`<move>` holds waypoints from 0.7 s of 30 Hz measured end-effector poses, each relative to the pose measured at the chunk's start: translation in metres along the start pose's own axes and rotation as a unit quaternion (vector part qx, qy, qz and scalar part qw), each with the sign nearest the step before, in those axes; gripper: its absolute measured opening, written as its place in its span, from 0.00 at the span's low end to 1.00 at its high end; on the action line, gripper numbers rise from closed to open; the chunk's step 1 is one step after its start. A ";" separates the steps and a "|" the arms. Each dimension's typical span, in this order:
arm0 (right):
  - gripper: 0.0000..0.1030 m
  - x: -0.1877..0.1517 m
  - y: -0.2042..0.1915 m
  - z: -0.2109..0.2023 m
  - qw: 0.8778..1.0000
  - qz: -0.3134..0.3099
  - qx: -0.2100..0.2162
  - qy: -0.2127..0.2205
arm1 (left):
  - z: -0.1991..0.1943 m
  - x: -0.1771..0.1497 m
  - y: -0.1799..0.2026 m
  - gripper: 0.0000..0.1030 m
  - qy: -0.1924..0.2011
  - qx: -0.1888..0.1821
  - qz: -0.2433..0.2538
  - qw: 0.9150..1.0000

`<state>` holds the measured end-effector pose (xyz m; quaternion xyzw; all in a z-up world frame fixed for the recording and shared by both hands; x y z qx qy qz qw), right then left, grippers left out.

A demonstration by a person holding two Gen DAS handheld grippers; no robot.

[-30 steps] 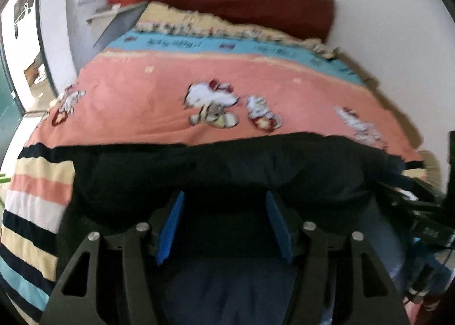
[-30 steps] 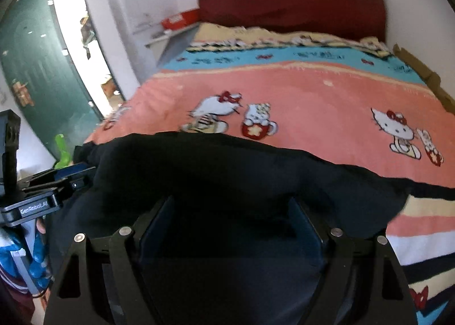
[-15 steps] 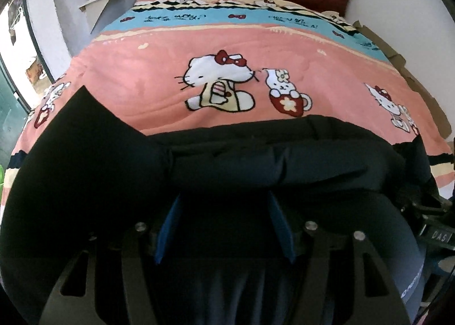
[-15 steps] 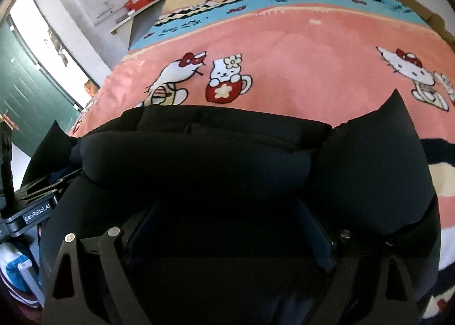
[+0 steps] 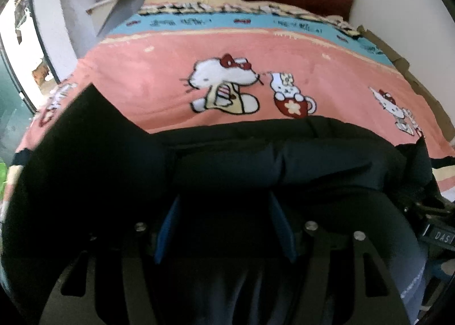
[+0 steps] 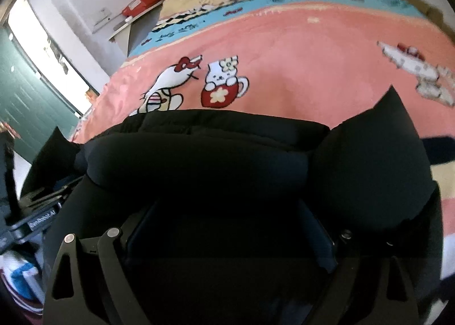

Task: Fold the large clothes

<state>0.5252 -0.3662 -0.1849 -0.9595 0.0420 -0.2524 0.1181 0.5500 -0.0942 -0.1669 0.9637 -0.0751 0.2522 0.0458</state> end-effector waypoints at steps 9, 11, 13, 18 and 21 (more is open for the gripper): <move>0.87 -0.057 -0.053 -0.097 0.993 -0.088 0.004 0.078 | -0.085 -0.057 -0.051 0.58 0.081 0.057 -0.028 0.995; 0.87 -0.069 -0.046 -0.094 0.994 -0.078 0.002 0.071 | -0.077 -0.067 -0.061 0.58 0.073 0.073 -0.026 0.994; 0.90 -0.076 -0.036 -0.078 0.996 -0.072 -0.013 0.053 | -0.067 -0.076 -0.065 0.58 0.069 0.072 -0.020 0.995; 0.98 -0.087 -0.023 -0.044 0.997 -0.069 -0.015 0.040 | -0.062 -0.095 -0.058 0.58 0.102 0.079 -0.009 0.992; 0.98 -0.088 -0.024 -0.038 0.996 -0.071 -0.016 0.043 | -0.061 -0.098 -0.056 0.59 0.110 0.082 -0.012 0.990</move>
Point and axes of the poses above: each gripper's, at about its wrist camera, not at the fingertips, and z roughly the way its jaws point, y to its right, x to its top, the point moved 1 cm from there along z, roughly the way its jaws point, and after that the axes turned 4 degrees about -y, right-handed, at the moved point
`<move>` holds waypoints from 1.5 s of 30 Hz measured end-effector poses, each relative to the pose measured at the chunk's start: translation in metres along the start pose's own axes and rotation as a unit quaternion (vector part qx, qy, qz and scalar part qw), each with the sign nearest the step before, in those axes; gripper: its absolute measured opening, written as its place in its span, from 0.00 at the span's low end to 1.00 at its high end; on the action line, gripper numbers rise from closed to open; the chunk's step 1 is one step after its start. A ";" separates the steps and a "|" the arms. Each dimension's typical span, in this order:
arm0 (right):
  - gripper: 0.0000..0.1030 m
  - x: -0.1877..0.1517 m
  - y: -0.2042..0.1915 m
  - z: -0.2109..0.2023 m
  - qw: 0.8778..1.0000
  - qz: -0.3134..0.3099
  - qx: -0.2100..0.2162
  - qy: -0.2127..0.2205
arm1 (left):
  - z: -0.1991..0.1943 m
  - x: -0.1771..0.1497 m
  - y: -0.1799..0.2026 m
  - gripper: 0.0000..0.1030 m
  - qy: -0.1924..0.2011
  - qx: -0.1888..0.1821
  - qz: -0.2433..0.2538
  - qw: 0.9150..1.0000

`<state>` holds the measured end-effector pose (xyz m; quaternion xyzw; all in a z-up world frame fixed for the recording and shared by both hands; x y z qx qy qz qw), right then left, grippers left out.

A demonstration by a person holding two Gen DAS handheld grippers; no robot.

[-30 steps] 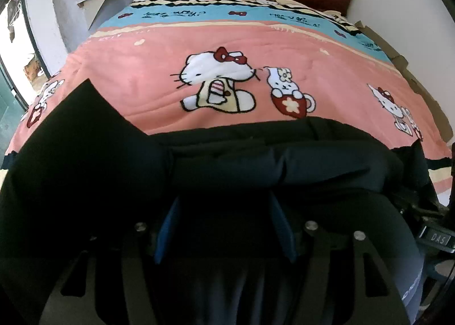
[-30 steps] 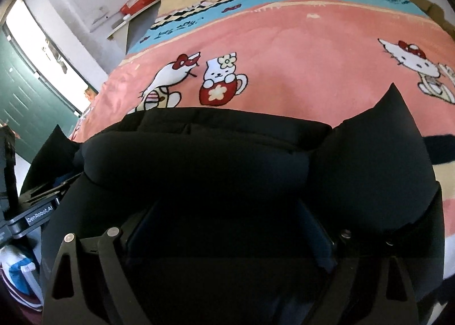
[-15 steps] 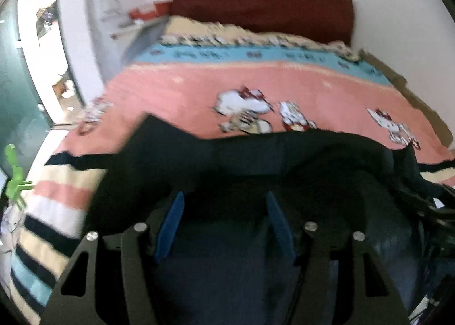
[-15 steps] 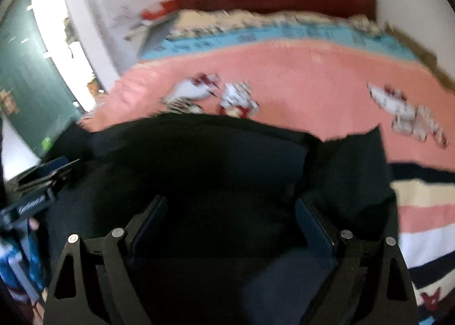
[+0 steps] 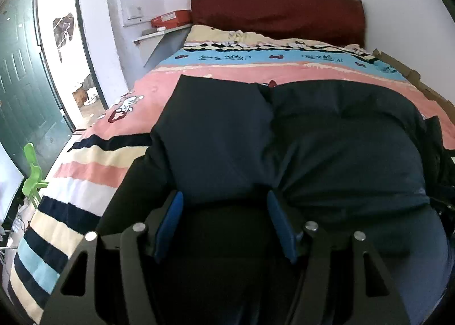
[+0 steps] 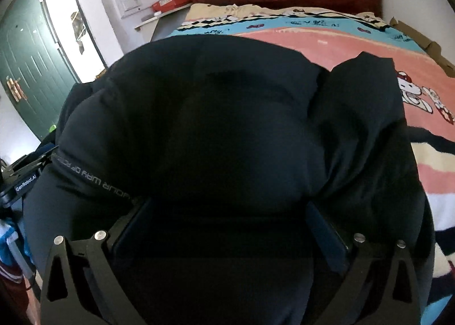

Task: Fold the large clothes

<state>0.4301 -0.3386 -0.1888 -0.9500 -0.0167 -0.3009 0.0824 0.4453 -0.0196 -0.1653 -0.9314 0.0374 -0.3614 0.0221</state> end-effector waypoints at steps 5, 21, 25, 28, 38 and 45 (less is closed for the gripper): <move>0.98 0.006 -0.001 -0.007 1.000 0.005 0.000 -0.009 | -0.011 0.001 -0.006 0.58 -0.004 -0.005 -0.001 1.000; 0.96 -0.011 0.055 -0.020 0.998 0.065 -0.014 0.010 | -0.018 -0.010 -0.018 0.60 0.012 0.000 -0.001 1.000; 0.97 -0.014 0.061 -0.015 0.997 0.073 -0.001 0.010 | -0.017 -0.012 -0.017 0.60 0.014 -0.001 -0.004 1.000; 0.97 -0.014 0.061 -0.014 0.997 0.076 -0.001 0.011 | -0.017 -0.013 -0.017 0.60 0.012 -0.001 -0.004 1.000; 0.97 -0.034 0.063 -0.069 0.995 0.082 -0.030 0.046 | -0.047 -0.024 -0.028 0.60 0.026 0.003 0.005 1.000; 0.96 -0.080 0.087 -0.074 0.991 0.131 -0.026 0.022 | -0.043 -0.041 -0.037 0.60 0.018 -0.002 0.003 1.000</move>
Point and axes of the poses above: each gripper's, at about its wrist camera, not at the fingertips, and z roughly the way its jaws point, y to its right, x to its top, the point moved 1 cm from there along z, roughly the way its jaws point, and after that the axes turned 4 degrees about -y, right-handed, at the moved point
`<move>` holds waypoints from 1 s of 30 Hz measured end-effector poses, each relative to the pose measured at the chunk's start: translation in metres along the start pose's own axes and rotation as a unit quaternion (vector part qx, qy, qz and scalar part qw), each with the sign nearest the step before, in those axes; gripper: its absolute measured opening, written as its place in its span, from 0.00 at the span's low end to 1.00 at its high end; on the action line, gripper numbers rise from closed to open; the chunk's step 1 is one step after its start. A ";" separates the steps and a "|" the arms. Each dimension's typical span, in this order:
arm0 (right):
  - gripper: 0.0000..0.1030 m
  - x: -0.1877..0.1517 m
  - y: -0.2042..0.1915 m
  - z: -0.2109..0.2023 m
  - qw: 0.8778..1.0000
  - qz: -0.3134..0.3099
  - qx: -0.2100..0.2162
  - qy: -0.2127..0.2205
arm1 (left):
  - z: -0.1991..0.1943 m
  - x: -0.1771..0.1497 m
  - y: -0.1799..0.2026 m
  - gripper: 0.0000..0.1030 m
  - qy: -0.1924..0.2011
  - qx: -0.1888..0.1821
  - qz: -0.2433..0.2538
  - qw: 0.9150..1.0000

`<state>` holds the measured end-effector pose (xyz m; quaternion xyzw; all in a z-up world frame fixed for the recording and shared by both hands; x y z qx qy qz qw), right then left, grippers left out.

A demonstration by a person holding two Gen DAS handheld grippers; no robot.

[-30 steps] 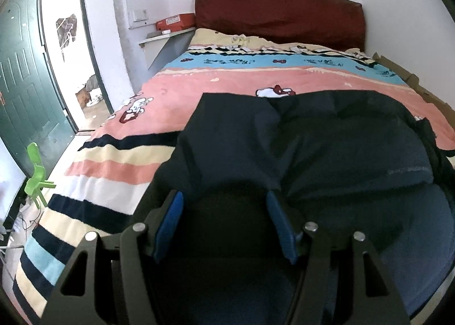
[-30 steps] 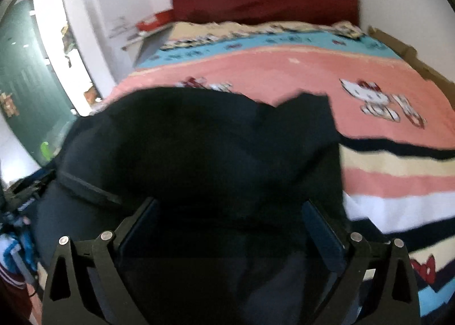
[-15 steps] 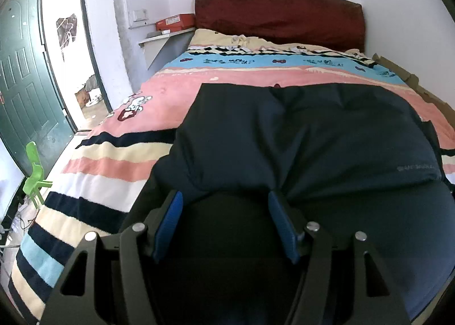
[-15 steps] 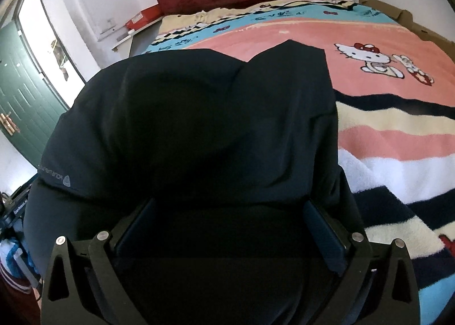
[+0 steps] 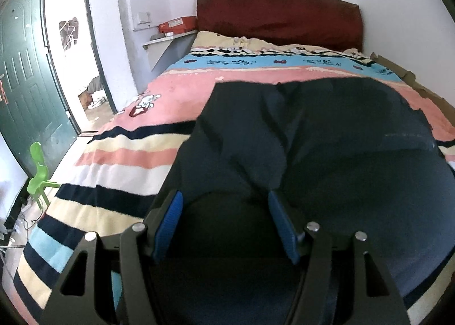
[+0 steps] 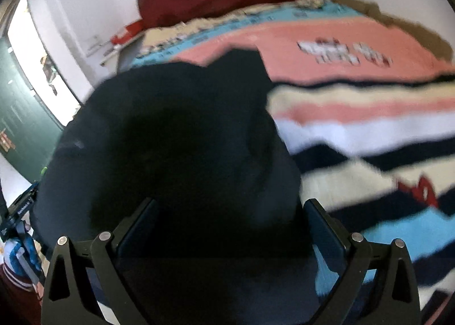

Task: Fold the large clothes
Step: 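Press and smooth the folded jacket flat with both grippers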

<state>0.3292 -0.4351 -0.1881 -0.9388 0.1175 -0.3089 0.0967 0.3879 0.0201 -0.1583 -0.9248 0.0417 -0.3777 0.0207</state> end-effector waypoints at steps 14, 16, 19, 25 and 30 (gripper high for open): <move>0.97 0.043 -0.027 -0.027 0.998 -0.024 -0.012 0.049 | -0.007 0.065 0.004 0.60 0.011 -0.021 0.006 1.000; 0.97 0.068 -0.050 -0.026 0.997 -0.043 -0.004 0.064 | -0.002 0.083 0.020 0.60 0.013 -0.033 0.018 0.999; 0.97 0.099 -0.095 -0.013 0.994 -0.080 0.020 0.068 | 0.015 0.110 0.052 0.60 0.001 -0.052 0.043 0.998; 0.97 0.123 -0.137 0.048 0.994 -0.099 0.030 0.020 | 0.064 0.108 0.085 0.61 -0.024 -0.007 0.078 0.997; 0.97 0.120 -0.109 0.071 0.997 -0.053 0.062 -0.012 | 0.065 0.096 0.078 0.61 -0.020 -0.009 0.064 0.998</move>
Point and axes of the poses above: each gripper's, at about its wrist camera, not at the fingertips, and z roughly the way its jaws point, y to its right, x to its top, the point moved 1 cm from there along z, roughly the way its jaws point, and after that the axes turned 4 degrees about -y, right-handed, at the moved point
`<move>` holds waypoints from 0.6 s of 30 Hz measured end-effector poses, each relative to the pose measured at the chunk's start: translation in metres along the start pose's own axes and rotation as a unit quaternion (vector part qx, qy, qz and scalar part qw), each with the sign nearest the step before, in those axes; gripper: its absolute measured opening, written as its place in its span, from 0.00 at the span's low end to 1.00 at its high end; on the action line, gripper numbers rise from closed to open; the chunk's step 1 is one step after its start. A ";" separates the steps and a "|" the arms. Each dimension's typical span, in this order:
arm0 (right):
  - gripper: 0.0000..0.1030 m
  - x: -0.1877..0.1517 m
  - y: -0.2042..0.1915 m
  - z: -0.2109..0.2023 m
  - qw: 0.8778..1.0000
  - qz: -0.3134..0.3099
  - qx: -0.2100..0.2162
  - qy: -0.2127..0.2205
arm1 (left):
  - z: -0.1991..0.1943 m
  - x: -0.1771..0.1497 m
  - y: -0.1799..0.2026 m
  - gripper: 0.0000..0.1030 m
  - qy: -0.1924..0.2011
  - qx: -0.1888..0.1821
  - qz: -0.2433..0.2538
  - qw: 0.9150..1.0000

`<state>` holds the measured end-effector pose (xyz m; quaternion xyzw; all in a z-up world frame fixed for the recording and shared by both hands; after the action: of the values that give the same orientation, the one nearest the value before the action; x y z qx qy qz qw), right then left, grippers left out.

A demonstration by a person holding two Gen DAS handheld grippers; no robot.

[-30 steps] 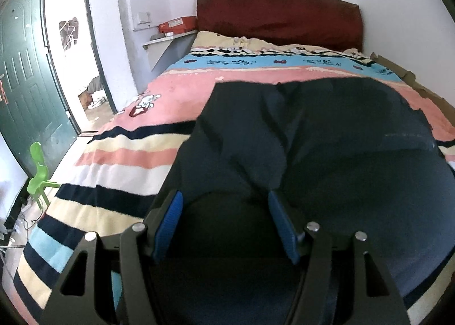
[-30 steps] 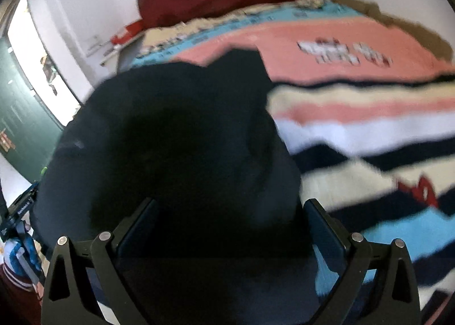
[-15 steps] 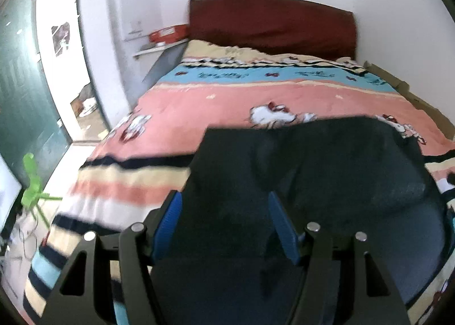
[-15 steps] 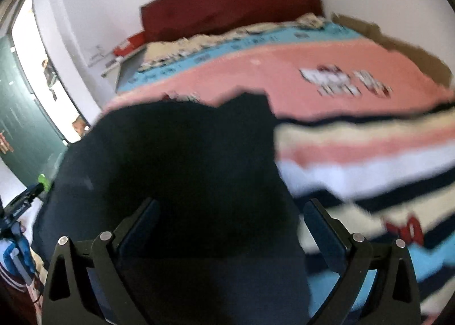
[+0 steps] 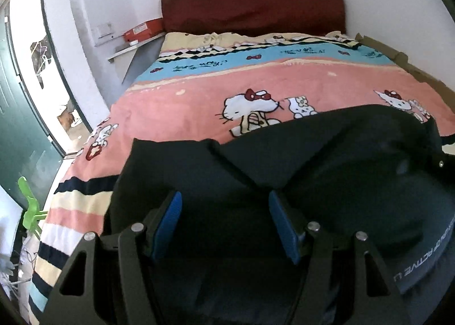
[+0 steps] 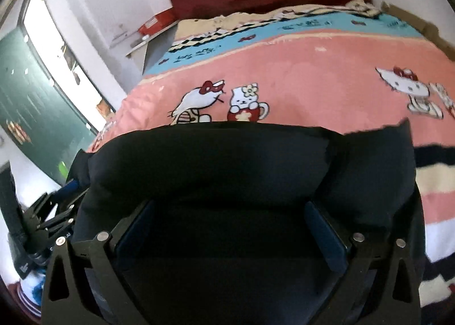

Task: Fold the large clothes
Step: 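Press and smooth the folded jacket flat with both grippers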

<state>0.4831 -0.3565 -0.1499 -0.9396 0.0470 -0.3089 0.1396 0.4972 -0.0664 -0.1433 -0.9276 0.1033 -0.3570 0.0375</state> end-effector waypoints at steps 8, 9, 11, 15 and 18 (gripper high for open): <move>0.97 -0.028 0.022 -0.022 1.000 -0.004 -0.021 -0.007 | -0.018 -0.027 -0.014 0.61 -0.004 -0.001 -0.011 1.000; 0.97 -0.030 0.025 -0.023 1.000 -0.001 -0.022 -0.009 | -0.020 -0.030 -0.016 0.61 -0.004 0.000 -0.012 1.000; 0.97 -0.040 0.036 -0.027 1.000 0.009 -0.024 -0.011 | -0.024 -0.037 -0.019 0.61 -0.004 0.001 -0.013 1.000; 0.97 -0.055 0.049 -0.040 0.999 0.020 -0.048 -0.002 | -0.040 -0.047 -0.027 0.61 0.009 0.013 -0.019 1.000; 0.97 -0.062 0.040 -0.061 0.998 0.007 -0.057 0.025 | -0.059 -0.055 -0.029 0.61 0.033 0.018 -0.010 0.999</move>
<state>0.3968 -0.3982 -0.1497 -0.9376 0.0747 -0.3282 0.0873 0.4230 -0.0259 -0.1315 -0.9156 0.0887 -0.3893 0.0471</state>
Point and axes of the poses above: each gripper's, at about its wrist camera, not at the fingertips, and z roughly the way its jaws point, y to its right, x to its top, the point moved 1 cm from there along z, roughly the way its jaws point, and after that the axes turned 4 degrees about -y, right-handed, at the moved point
